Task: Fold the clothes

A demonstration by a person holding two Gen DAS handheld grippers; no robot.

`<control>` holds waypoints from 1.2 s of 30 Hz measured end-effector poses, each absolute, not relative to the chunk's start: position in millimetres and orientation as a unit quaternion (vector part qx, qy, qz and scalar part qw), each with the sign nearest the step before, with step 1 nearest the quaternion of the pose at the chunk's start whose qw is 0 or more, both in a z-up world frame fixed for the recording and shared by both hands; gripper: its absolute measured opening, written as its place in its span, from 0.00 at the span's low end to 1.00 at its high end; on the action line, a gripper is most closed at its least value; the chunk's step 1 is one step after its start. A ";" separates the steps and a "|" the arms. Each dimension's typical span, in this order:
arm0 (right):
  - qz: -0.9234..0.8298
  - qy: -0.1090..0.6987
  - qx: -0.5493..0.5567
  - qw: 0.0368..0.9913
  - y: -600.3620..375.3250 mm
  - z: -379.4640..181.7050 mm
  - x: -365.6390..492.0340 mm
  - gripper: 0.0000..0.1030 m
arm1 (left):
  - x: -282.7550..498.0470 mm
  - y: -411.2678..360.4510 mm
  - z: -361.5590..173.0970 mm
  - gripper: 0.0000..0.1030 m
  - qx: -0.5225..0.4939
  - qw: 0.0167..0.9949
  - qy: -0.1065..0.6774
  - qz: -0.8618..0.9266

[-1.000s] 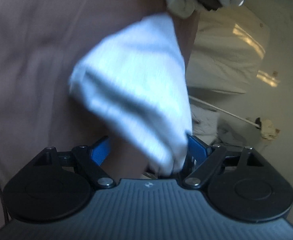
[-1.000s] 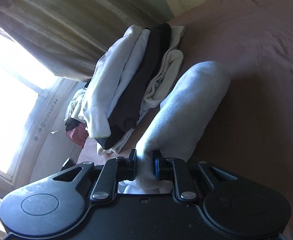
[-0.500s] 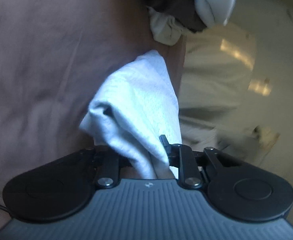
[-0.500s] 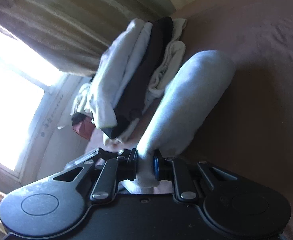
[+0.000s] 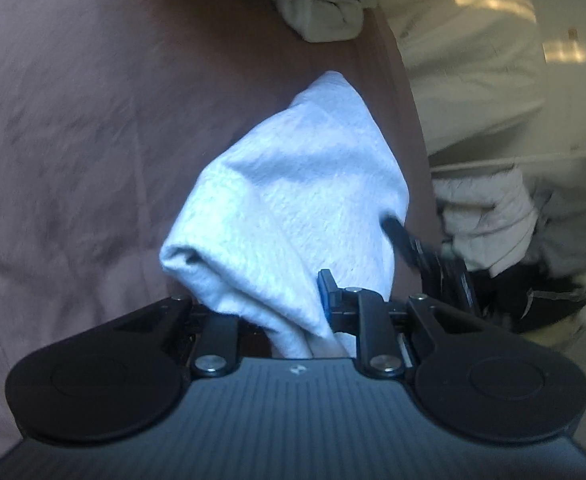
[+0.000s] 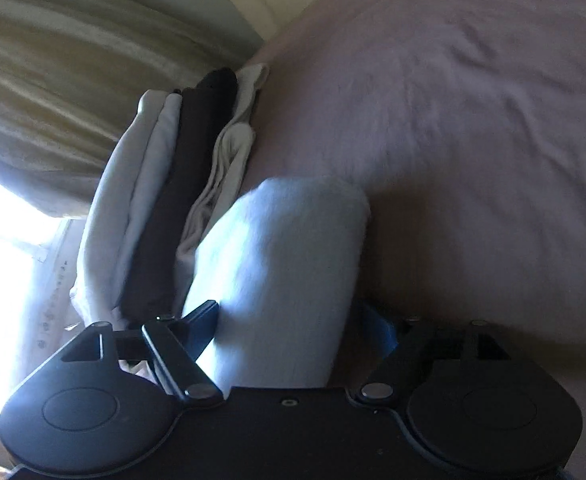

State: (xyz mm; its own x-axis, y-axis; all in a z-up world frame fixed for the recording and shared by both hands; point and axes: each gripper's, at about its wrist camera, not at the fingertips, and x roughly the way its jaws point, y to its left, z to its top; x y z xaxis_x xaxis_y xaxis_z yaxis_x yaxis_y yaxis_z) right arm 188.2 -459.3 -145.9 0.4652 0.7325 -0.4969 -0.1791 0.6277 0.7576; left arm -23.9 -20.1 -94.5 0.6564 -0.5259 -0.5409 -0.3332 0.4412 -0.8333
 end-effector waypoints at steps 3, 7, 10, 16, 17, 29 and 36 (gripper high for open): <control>0.297 0.404 0.293 0.814 -444.2 -140.6 196.8 0.74 | -15.1 -27.9 -94.4 0.19 -0.495 0.762 0.413 -0.063; 0.324 0.358 0.223 0.847 -436.2 -120.1 184.9 0.40 | -17.0 -29.6 -94.0 0.18 -0.484 0.766 0.417 -0.065; 0.332 0.334 0.201 0.859 -438.6 -102.5 173.0 0.33 | -17.3 -29.9 -94.2 0.18 -0.479 0.768 0.421 -0.067; 0.356 0.298 0.174 0.868 -438.2 -67.8 146.7 0.31 | -19.3 -25.9 -94.2 0.18 -0.477 0.768 0.421 -0.066; 0.360 0.295 0.173 0.868 -437.7 -63.9 144.2 0.31 | -18.5 -24.4 -95.2 0.17 -0.480 0.767 0.421 -0.066; 0.386 0.247 0.149 0.876 -431.8 -6.7 111.9 0.29 | -26.3 -29.7 -55.1 0.12 -0.440 0.815 0.371 -0.070; 0.434 0.202 0.126 0.869 -411.6 56.9 91.3 0.29 | -69.7 -1.8 -0.4 0.12 -0.426 0.853 0.290 -0.089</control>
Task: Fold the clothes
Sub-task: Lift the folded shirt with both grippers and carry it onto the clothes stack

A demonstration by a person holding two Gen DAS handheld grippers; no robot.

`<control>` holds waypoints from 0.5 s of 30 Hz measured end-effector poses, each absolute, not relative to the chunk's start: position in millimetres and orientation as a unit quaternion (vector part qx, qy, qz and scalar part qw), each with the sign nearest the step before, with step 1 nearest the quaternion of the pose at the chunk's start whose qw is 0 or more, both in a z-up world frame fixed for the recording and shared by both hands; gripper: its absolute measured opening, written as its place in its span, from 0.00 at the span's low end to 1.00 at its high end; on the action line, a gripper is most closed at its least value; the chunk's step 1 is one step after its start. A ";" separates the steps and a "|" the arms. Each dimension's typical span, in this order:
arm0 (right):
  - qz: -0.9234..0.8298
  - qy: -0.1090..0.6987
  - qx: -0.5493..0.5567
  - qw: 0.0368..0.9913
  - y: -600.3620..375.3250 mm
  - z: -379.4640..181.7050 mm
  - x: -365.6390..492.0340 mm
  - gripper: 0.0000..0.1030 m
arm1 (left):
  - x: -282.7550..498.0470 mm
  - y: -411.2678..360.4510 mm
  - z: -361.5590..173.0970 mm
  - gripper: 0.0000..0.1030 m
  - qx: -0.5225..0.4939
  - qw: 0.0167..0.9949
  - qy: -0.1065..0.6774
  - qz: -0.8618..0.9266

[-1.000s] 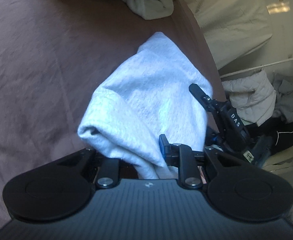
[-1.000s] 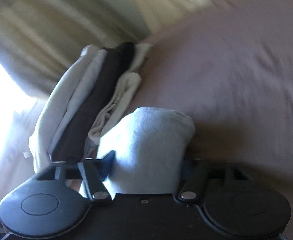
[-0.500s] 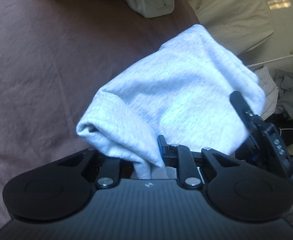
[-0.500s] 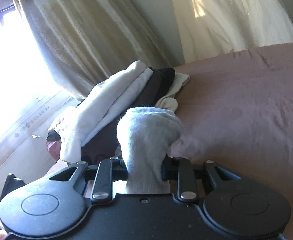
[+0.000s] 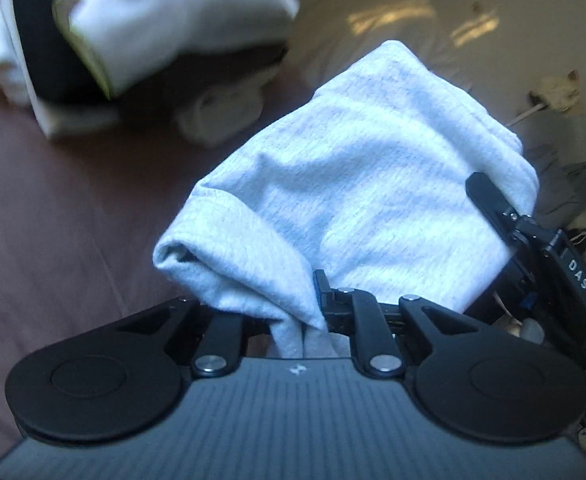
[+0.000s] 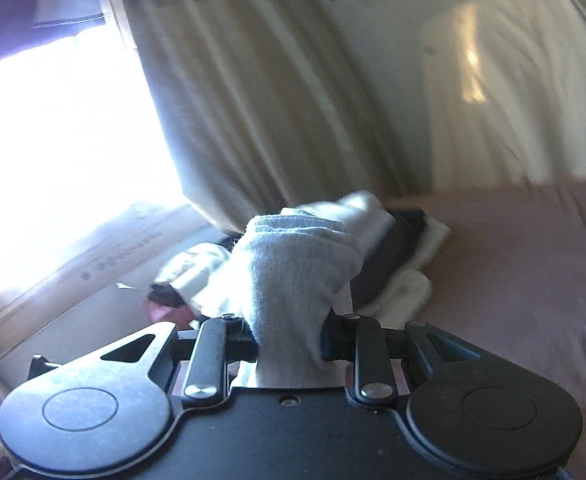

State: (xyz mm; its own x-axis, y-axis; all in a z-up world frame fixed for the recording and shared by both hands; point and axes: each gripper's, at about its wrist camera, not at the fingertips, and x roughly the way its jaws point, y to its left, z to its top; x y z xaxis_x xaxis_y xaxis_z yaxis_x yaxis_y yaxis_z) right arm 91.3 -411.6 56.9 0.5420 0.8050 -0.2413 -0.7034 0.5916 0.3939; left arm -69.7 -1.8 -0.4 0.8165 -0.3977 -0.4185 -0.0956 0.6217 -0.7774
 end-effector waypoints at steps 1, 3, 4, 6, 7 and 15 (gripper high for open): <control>0.441 0.195 0.121 0.868 -405.5 64.8 89.6 0.29 | -73.9 3.0 7.7 0.12 -0.420 0.860 0.278 -0.085; 0.452 0.187 0.118 0.864 -390.8 81.1 91.0 0.29 | -76.7 9.7 24.7 0.12 -0.389 0.882 0.256 -0.074; 0.456 0.186 0.119 0.862 -382.7 89.4 94.1 0.29 | -77.2 12.4 32.9 0.12 -0.370 0.893 0.246 -0.068; 0.465 0.191 0.113 0.857 -360.3 107.5 107.0 0.29 | -76.2 21.9 51.2 0.12 -0.340 0.911 0.227 -0.050; 0.470 0.188 0.106 0.856 -350.0 115.8 113.0 0.29 | -75.3 27.5 60.8 0.12 -0.326 0.919 0.218 -0.040; 0.525 0.172 0.122 0.824 -249.1 179.4 192.4 0.29 | -32.4 110.9 134.8 0.12 -0.257 0.950 0.166 0.056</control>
